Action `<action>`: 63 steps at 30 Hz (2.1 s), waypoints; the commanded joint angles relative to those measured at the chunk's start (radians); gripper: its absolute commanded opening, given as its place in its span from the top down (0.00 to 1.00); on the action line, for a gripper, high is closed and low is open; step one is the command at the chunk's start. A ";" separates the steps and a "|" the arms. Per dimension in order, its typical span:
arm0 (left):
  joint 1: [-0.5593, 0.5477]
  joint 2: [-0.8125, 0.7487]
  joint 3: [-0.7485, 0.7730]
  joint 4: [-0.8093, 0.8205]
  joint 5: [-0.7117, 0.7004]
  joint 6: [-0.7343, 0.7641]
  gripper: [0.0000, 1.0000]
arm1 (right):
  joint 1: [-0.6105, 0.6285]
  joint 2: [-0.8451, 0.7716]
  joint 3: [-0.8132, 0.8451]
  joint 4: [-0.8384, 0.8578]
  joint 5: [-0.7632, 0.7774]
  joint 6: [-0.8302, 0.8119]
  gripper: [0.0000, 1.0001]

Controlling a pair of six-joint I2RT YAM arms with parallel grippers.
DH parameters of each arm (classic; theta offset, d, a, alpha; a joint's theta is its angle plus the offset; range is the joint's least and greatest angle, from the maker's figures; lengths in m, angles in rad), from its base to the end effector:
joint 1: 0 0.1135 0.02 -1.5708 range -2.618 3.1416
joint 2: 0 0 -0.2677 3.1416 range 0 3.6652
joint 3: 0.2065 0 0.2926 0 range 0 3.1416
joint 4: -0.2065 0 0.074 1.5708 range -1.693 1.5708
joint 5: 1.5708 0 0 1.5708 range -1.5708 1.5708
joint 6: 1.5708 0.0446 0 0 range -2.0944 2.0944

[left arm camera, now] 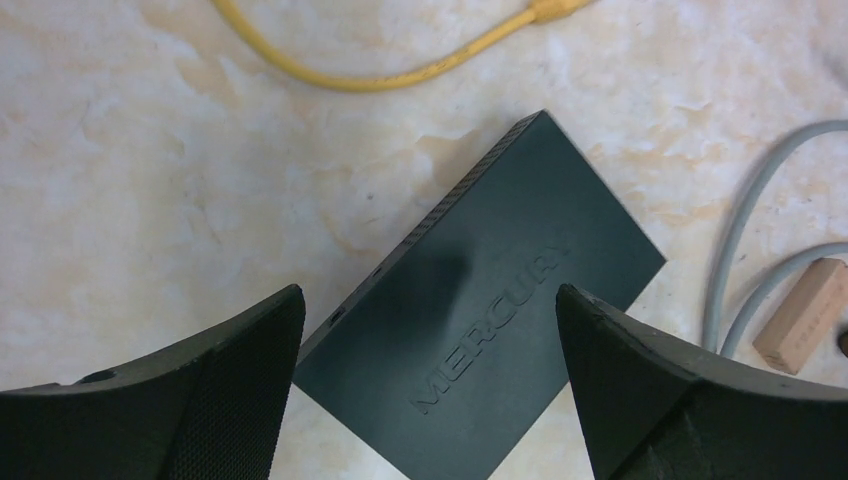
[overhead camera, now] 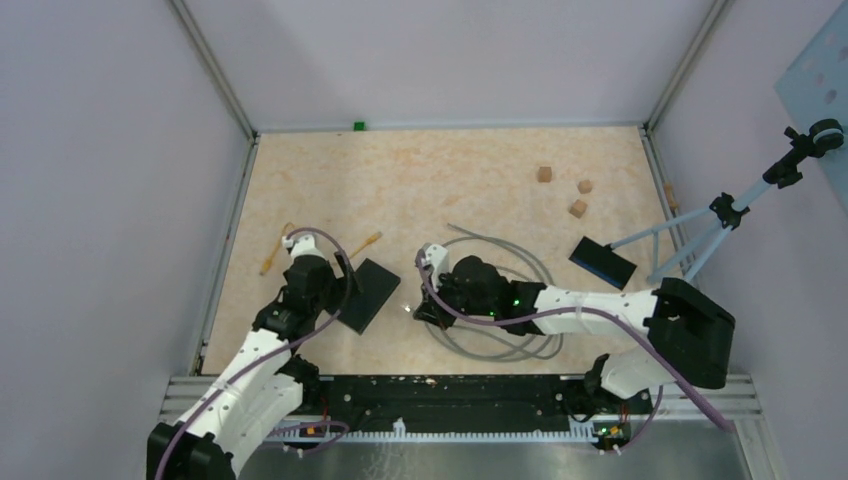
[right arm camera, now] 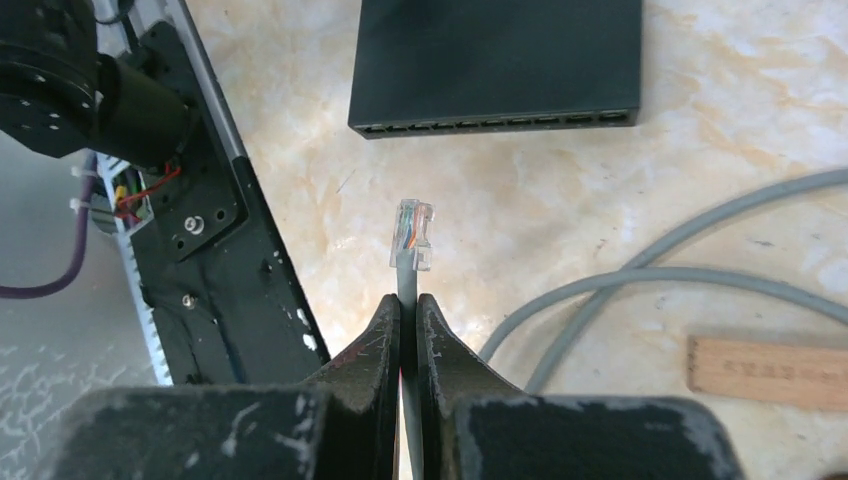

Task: Insert the plug into the switch port
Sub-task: Insert the connector into the switch port.

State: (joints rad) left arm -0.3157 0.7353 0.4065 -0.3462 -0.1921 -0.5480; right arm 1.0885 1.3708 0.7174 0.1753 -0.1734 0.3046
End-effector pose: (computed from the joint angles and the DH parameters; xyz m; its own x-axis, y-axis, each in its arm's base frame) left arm 0.1964 -0.0552 0.1838 -0.5920 -0.3446 -0.7285 -0.1703 0.9370 -0.3049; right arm 0.1487 0.3007 0.1952 -0.4866 -0.2925 -0.8232 -0.8362 0.4286 0.3420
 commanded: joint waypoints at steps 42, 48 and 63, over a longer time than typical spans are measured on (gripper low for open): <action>0.041 0.077 -0.193 0.257 0.413 -0.045 0.10 | 0.111 0.312 0.091 0.049 0.196 -0.183 1.00; 0.041 0.079 -0.197 0.254 0.403 -0.054 0.16 | 0.119 0.323 0.070 0.118 0.190 -0.214 1.00; 0.041 0.112 -0.192 0.264 0.414 -0.035 0.19 | 0.149 0.370 0.104 0.081 0.221 -0.255 1.00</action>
State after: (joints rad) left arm -0.2745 0.8223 0.2096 -0.0513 0.1951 -0.5987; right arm 1.2259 1.7290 0.7872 0.2504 0.0326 0.0624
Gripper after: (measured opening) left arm 0.813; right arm 0.021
